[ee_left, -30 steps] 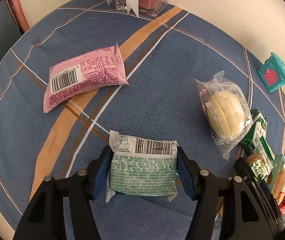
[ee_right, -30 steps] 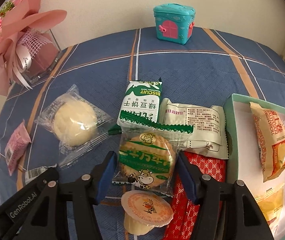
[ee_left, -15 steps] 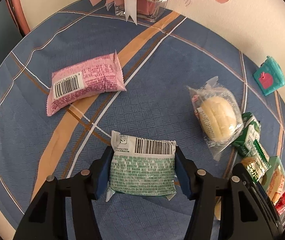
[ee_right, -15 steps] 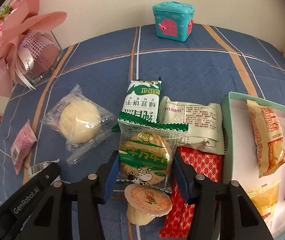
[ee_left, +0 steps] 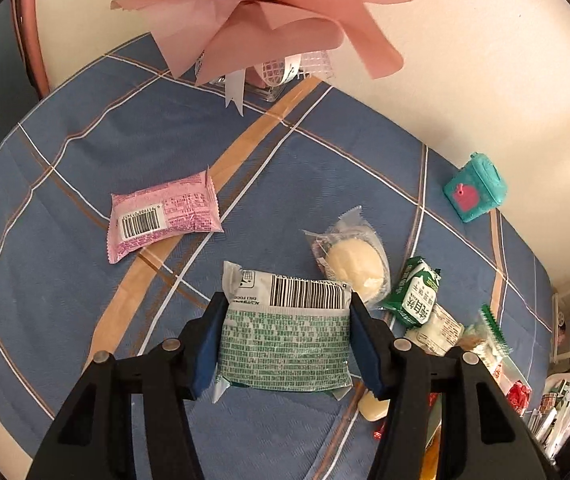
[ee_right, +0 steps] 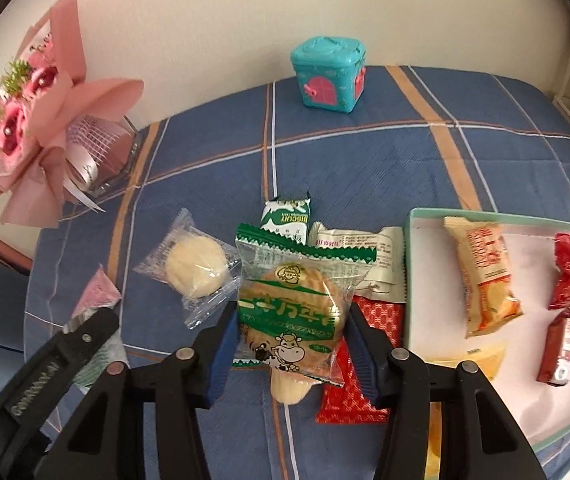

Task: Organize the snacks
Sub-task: 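Lift both held snacks and carry them over the white tray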

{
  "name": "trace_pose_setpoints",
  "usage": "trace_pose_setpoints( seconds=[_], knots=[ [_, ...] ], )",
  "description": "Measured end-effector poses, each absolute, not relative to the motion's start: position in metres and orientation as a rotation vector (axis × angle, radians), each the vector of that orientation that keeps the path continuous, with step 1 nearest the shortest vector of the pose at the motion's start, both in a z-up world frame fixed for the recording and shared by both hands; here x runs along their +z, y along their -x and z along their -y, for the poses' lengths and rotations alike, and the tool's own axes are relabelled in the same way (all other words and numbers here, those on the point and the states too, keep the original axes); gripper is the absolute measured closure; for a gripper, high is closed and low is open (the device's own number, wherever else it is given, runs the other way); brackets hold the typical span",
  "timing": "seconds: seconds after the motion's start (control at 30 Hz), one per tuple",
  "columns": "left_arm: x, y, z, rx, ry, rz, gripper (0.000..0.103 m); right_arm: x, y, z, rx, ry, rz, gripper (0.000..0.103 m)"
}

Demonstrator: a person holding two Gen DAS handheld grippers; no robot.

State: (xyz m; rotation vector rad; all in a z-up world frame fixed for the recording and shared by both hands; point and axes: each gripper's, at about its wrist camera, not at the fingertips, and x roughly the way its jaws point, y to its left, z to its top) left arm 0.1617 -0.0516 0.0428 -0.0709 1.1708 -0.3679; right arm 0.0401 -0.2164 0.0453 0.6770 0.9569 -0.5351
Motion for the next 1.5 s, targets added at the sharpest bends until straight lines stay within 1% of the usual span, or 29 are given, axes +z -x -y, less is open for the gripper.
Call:
trace_pose_setpoints(
  seconds=[0.13,0.4,0.63,0.93,1.23,1.5],
  knots=[
    [0.050,-0.154,0.056,-0.385,0.078,-1.160,0.043,0.061,-0.029,0.221,-0.527,-0.684,-0.926,0.048],
    [0.066,-0.140,0.068,-0.421,0.083,-1.126,0.043,0.070,-0.005,0.242,-0.547,-0.693,-0.917,0.048],
    [0.068,-0.121,0.091,-0.466,0.061,-1.134,0.043,0.069,0.018,0.267,-0.590,-0.649,-0.944,0.048],
    [0.067,-0.083,0.144,-0.574,-0.011,-1.137,0.043,0.058,0.062,0.315,-0.648,-0.708,-0.945,0.048],
    [0.049,-0.051,0.201,-0.688,-0.094,-1.175,0.043,0.049,0.114,0.367,-0.744,-0.780,-0.924,0.048],
    [0.035,-0.038,0.233,-0.708,-0.163,-1.146,0.043,0.041,0.136,0.387,-0.774,-0.840,-0.918,0.048]
  ],
)
